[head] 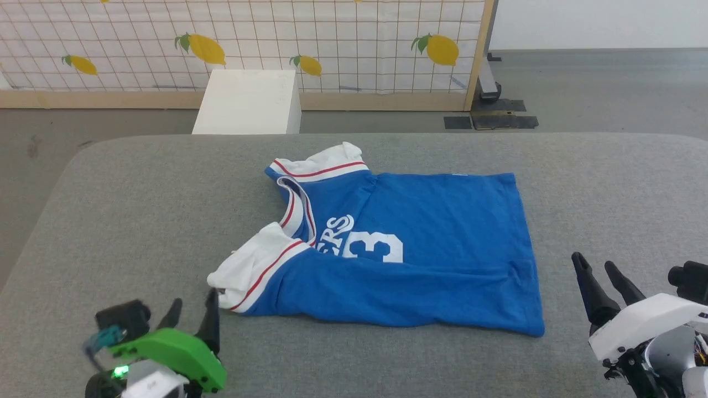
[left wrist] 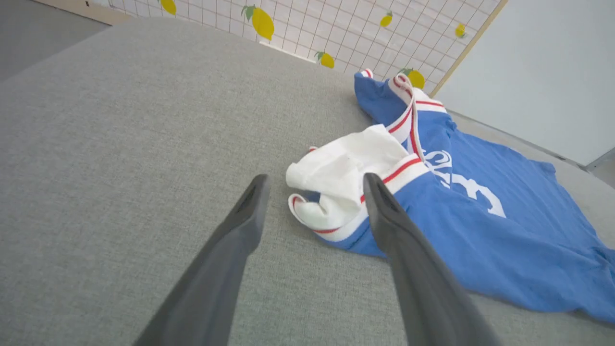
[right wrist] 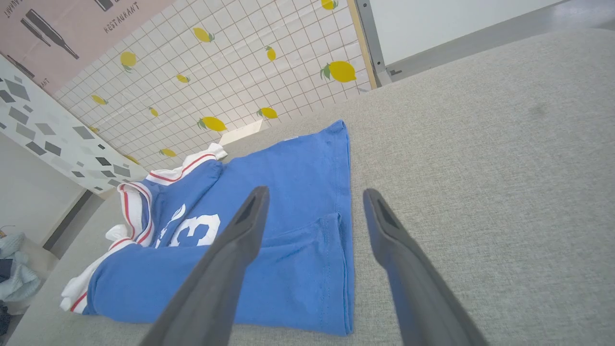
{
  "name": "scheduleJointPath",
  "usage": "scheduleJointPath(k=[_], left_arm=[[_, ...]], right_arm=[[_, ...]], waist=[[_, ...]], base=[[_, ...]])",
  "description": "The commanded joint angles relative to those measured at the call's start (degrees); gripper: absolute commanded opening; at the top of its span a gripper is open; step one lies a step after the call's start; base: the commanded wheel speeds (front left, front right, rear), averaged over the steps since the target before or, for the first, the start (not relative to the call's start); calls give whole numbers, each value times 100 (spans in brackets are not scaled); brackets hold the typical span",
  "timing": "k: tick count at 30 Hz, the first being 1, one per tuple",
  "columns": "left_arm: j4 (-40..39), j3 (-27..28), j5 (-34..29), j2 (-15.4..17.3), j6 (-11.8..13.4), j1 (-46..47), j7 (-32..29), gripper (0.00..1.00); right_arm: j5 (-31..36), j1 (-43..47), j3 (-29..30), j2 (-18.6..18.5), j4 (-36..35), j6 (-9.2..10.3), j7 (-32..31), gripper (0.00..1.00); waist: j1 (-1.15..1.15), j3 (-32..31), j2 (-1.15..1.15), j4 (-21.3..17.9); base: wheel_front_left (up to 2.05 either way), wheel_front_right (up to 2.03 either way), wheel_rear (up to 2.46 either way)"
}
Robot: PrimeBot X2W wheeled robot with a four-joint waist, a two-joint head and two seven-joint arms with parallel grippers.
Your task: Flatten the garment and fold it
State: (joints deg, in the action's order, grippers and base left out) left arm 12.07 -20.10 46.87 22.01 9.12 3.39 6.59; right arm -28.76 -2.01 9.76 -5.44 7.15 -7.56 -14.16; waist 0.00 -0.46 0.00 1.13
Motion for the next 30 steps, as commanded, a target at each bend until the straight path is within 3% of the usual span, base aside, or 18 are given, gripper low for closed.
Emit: scheduleJointPath(k=[1, 7, 16, 21, 26, 27, 29, 30], left_arm=[[45, -43, 33, 55, 74, 204, -301, 100], [305, -445, 84, 322, 389, 1157, -2138, 100], [914, -1192, 45, 513, 585, 2338, -4596, 100], [1128, -1352, 31, 542, 677, 2527, -5115, 100], [1294, -1340, 102, 517, 662, 2489, -5128, 100], [1331, -1331, 141, 500, 653, 2453, -5132, 58], [1362, -1322, 187, 480, 639, 2394, -5121, 0], [1369, -1316, 229, 467, 632, 2361, -5150, 0]], right_arm=[[-29, 34, 20, 20, -34, 8, -15, 100], [-4, -77, 1, 48, -52, 8, -123, 100], [54, -321, -66, 66, -39, 8, -190, 100], [68, -392, -57, 51, -45, 8, -204, 100], [82, -451, -58, 54, -43, 8, -219, 100], [86, -463, -57, 55, -41, 8, -218, 100], [96, -475, -54, 49, -36, 8, -223, 100], [102, -479, -52, 45, -35, 8, -227, 100]], waist=[[0, 41, 0, 7], [0, 277, 0, -27], [0, 689, 0, -188], [0, 846, 0, -269], [0, 954, 0, -322], [0, 968, 0, -326], [0, 983, 0, -325], [0, 989, 0, -321]], base=[[0, 0, 0], [0, 0, 0], [0, 0, 0], [0, 0, 0], [0, 0, 0], [0, 0, 0], [0, 0, 0], [0, 0, 0]])
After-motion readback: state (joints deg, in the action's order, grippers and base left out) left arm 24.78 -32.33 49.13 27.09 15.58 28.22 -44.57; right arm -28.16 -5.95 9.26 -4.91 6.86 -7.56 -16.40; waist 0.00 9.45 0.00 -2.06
